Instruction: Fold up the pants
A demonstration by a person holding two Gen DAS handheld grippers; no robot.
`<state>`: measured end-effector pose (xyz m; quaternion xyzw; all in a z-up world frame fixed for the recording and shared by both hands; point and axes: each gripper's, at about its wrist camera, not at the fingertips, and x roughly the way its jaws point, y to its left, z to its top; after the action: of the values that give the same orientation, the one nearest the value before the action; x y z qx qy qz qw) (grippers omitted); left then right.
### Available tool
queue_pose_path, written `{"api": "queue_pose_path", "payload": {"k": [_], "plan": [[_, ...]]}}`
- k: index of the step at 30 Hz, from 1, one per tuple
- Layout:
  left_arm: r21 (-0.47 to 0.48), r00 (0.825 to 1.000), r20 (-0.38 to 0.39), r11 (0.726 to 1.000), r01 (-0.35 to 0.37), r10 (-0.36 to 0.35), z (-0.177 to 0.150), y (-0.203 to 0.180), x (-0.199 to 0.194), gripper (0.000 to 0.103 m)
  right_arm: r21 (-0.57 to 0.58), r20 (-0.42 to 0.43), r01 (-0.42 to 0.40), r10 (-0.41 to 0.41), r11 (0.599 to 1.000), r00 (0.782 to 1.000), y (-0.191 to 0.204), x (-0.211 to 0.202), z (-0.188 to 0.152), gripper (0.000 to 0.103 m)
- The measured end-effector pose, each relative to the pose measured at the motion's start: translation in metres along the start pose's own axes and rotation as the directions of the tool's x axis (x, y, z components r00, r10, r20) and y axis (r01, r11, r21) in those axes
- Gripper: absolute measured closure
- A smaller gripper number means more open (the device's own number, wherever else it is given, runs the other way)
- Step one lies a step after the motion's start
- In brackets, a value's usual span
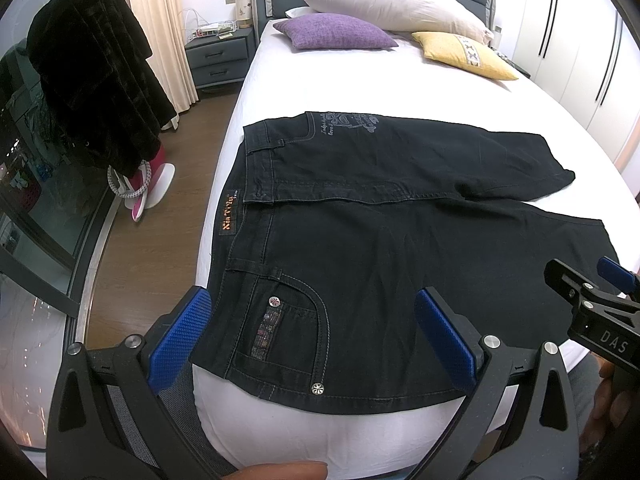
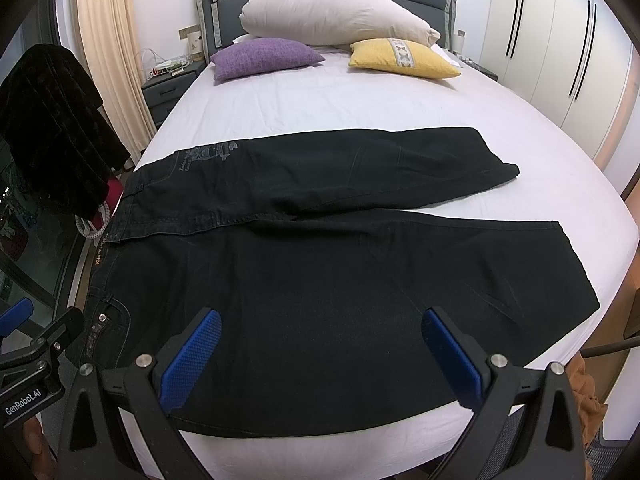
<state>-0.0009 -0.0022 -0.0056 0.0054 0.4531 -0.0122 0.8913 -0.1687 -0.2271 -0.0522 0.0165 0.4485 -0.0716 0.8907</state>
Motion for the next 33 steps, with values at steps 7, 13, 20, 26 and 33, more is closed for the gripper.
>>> {"api": "queue_pose_path", "payload": {"k": [7,13,20,26,33], "plan": [[0.0,1.0,0.0,1.0,0.0,0.0,0.0,0.0,0.0,0.0,0.0,-0.001,-0.001,0.001,1.0,1.0,0.0,0.0,0.0,0.0],[-0.001,1.0,-0.001,1.0,0.001,-0.001,-0.001,0.0,0.0,0.0,0.001,-0.002,-0.001,0.001,1.0,1.0,0.0,0.0,0.001,0.0],[-0.001,1.0,-0.002,1.0,0.002,-0.002,-0.003,0.0,0.001,0.0,0.001,-0.003,-0.002,0.002,1.0,1.0,0.002,0.002,-0.001,0.0],[-0.002,1.0,-0.005,1.0,0.003,-0.003,-0.005,-0.001,0.002,0.0,0.001,-0.004,-0.002,0.002,1.0,1.0,0.002,0.002,-0.002,0.0],[-0.012,1.0,-0.024,1.0,0.001,-0.001,-0.006,0.006,0.014,0.0,0.002,-0.017,-0.004,0.004,1.0,1.0,0.011,0.012,-0.014,0.0]]}}
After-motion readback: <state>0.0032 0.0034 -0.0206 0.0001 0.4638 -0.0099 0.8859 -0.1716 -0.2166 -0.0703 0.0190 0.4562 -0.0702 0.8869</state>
